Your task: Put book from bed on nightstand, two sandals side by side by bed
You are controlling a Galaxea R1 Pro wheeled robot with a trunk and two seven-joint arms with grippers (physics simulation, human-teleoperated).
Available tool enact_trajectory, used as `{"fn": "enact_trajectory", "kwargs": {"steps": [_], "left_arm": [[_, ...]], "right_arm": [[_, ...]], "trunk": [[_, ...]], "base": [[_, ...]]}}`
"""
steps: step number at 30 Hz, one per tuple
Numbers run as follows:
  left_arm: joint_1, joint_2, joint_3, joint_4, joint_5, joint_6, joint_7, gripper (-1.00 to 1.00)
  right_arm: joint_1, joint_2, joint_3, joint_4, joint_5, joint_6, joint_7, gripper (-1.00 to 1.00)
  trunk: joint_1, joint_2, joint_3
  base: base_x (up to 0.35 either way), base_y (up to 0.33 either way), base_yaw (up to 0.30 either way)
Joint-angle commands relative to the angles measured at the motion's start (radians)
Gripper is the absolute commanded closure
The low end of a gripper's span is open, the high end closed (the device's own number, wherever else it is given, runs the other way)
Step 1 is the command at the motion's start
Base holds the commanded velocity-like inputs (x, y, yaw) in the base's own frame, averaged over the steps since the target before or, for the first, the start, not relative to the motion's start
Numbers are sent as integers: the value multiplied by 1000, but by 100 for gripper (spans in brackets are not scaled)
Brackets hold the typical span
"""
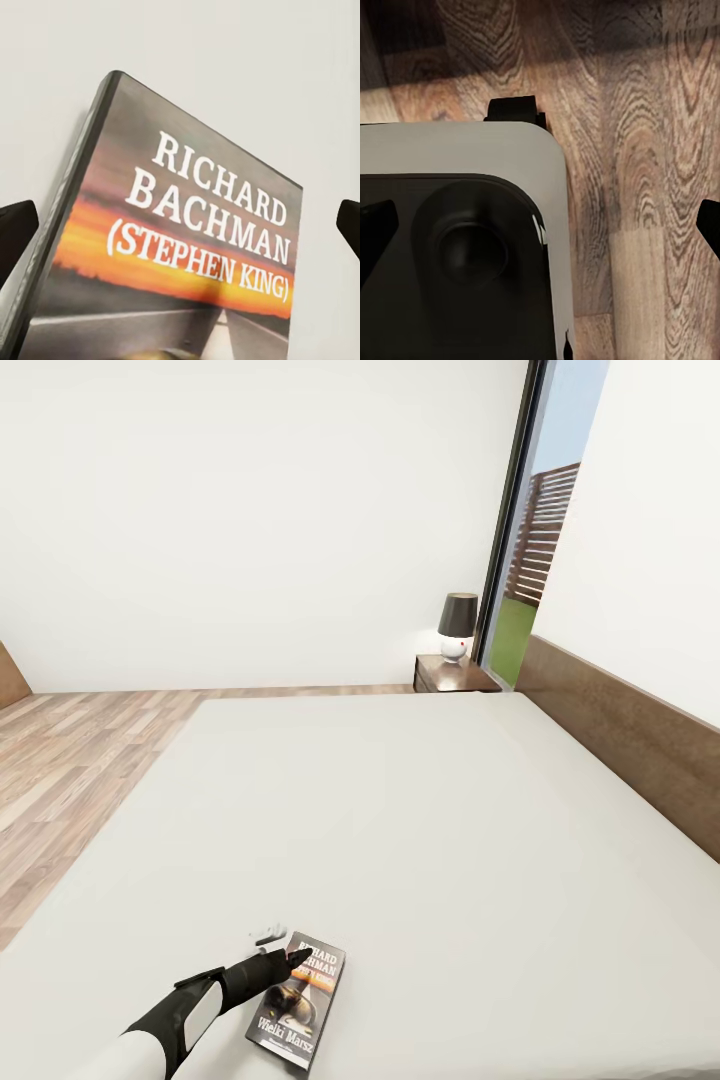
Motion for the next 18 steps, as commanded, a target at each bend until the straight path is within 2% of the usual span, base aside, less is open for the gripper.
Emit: {"fn": "enact_trajectory", "kwargs": {"steps": [1,18], "left_arm": [[0,0,4,-1,7,10,-4,-100],[0,0,4,-1,7,10,-5,-100]], "right_arm": [[-1,-1,-8,3,7,-6,3,-100],[-1,-1,-8,3,7,-6,3,-100]], "trunk": [[0,0,-1],[0,0,-1]], "base": [[0,0,0],[0,0,0]]}}
